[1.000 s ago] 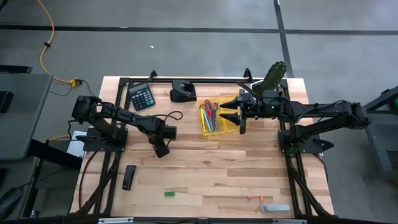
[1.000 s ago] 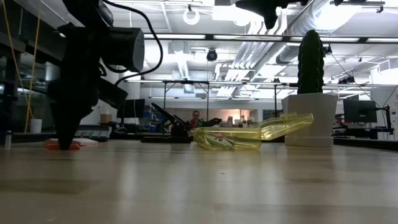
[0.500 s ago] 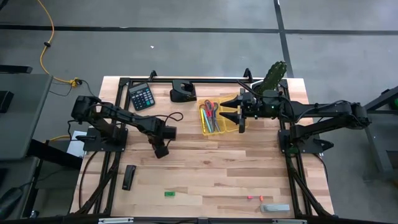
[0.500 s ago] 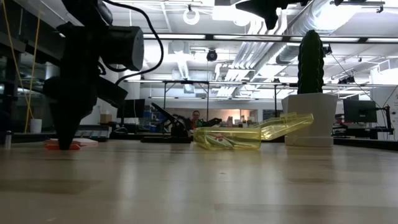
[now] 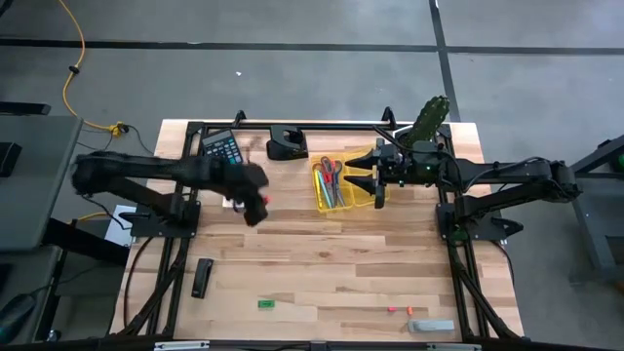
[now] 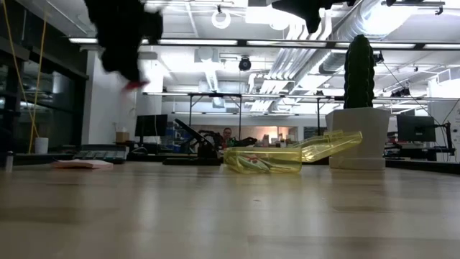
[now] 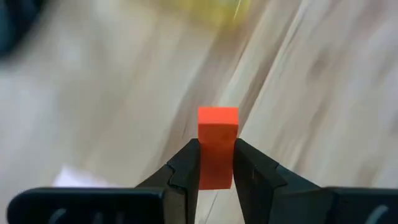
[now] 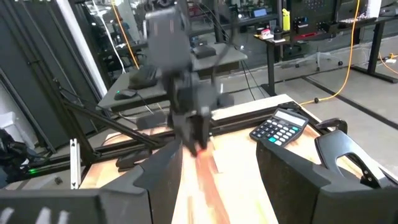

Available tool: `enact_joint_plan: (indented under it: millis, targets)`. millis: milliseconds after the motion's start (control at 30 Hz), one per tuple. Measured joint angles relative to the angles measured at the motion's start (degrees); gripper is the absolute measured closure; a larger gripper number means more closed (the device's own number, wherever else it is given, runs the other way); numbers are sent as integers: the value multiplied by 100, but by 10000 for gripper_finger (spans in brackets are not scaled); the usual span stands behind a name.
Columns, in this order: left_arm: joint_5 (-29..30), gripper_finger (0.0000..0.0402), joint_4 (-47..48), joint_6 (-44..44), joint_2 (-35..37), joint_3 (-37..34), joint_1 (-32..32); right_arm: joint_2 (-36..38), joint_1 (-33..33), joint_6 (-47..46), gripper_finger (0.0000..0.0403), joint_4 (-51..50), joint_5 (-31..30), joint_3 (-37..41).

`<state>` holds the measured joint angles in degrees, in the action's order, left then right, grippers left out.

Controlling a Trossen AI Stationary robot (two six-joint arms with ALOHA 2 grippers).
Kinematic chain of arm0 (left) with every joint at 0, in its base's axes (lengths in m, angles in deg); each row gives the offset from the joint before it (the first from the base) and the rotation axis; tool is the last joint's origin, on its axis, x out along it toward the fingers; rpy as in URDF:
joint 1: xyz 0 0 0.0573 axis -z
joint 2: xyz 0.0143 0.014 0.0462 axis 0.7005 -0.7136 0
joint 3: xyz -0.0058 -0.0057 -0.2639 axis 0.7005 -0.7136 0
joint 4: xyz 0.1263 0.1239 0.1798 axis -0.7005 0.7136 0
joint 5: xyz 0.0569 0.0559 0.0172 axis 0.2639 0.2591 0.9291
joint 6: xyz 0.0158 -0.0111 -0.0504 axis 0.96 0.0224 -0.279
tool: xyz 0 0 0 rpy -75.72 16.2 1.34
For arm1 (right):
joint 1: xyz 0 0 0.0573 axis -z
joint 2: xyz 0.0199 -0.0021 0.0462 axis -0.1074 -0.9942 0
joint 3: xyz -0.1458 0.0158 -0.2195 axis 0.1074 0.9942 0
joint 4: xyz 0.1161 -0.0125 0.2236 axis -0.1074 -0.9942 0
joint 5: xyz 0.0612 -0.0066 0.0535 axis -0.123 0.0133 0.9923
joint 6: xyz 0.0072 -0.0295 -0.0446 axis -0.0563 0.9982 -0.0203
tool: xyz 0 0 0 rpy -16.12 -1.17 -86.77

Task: Pack school essentials
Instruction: Put the orange eraser into the yellow supply box

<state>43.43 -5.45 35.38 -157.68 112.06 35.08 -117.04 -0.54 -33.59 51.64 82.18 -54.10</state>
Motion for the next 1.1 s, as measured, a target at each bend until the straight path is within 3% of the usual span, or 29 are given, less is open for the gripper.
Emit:
enact_joint_plan:
  millis: [200,367,600,800,933,1100]
  targets:
    - [-8,328,-2084,401,1244,36,-193,-1,0,0,204,166,3,0]
    - [-141,328,-3663,639,1694,39,-194,-2,0,0,204,320,5,0]
    - [-1007,328,-4611,268,1525,45,-178,-1,-4,145,204,493,7,0]
    - [-1052,328,-4859,-126,1264,38,-179,-110,-71,304,204,572,-182,0]
    - [-739,328,-5308,-408,1008,38,-174,-473,-395,936,204,802,-652,-111]
    - [1,328,-6126,-720,601,38,-179,-1220,-771,1818,204,823,-1796,-794]
